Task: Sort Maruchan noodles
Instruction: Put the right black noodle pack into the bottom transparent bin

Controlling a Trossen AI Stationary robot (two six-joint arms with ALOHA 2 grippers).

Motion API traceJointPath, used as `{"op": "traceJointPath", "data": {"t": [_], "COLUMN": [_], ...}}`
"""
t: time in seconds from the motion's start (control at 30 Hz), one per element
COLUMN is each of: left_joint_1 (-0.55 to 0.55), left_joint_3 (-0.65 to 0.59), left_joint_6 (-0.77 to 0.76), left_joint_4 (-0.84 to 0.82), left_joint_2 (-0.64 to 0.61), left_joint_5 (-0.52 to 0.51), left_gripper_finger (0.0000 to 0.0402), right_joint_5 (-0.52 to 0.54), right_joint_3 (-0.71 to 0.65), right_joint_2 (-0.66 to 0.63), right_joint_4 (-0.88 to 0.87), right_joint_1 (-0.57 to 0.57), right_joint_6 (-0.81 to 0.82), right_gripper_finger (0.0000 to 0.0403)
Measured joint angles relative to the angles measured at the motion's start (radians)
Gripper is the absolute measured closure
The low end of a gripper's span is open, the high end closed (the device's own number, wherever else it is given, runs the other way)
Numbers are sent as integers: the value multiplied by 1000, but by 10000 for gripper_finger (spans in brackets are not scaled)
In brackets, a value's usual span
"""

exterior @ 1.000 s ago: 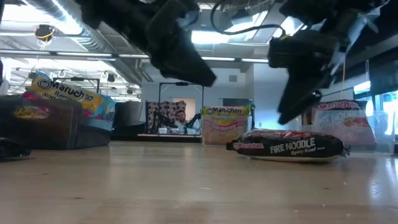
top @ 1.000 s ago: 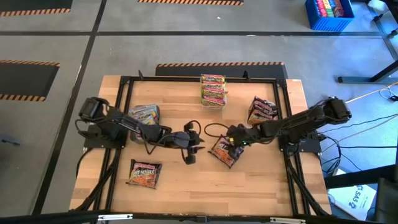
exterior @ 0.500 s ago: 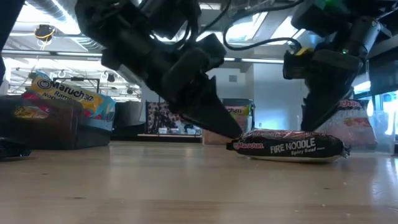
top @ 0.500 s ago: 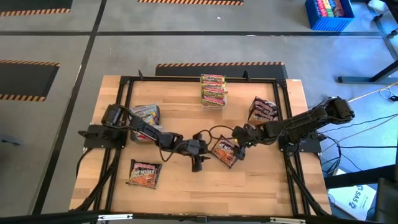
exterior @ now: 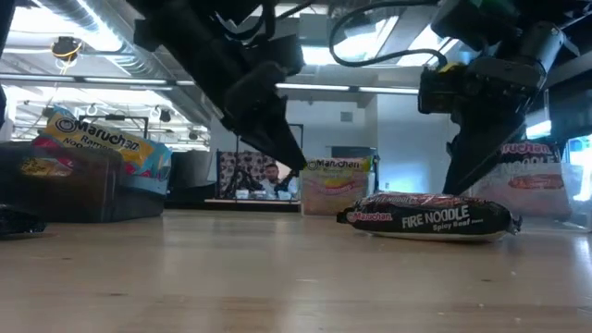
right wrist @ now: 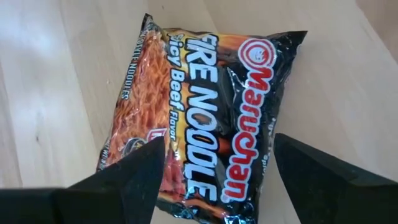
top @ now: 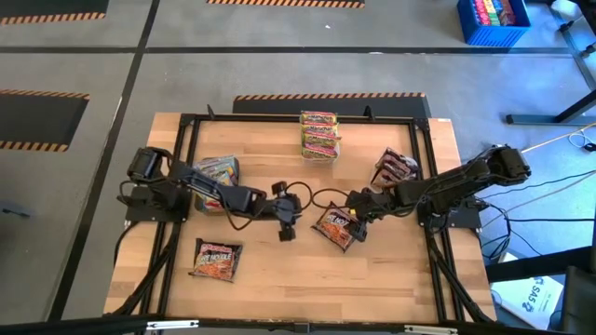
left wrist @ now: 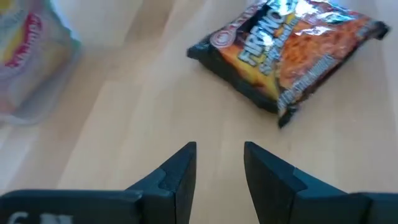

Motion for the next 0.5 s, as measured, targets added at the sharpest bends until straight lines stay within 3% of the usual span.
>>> {"op": "traceJointPath", "data": {"t": [0.3, 0.5], "left_joint_1": [-22, -36], "left_joint_3": [-3, -2], "left_joint_6": [54, 55], "left_joint_4": [333, 561], "left_joint_2": [101, 202], "left_joint_5": [134, 152], "left_gripper_finger": [274, 274], "right_joint_5": [-24, -24], "right_joint_3": [12, 32], "right_joint_2": [-66, -74], "right_joint_4": [-66, -112], "right_joint_1": [0, 43], "right_joint_6": [1, -16], "right_gripper_finger": [121, 121]}}
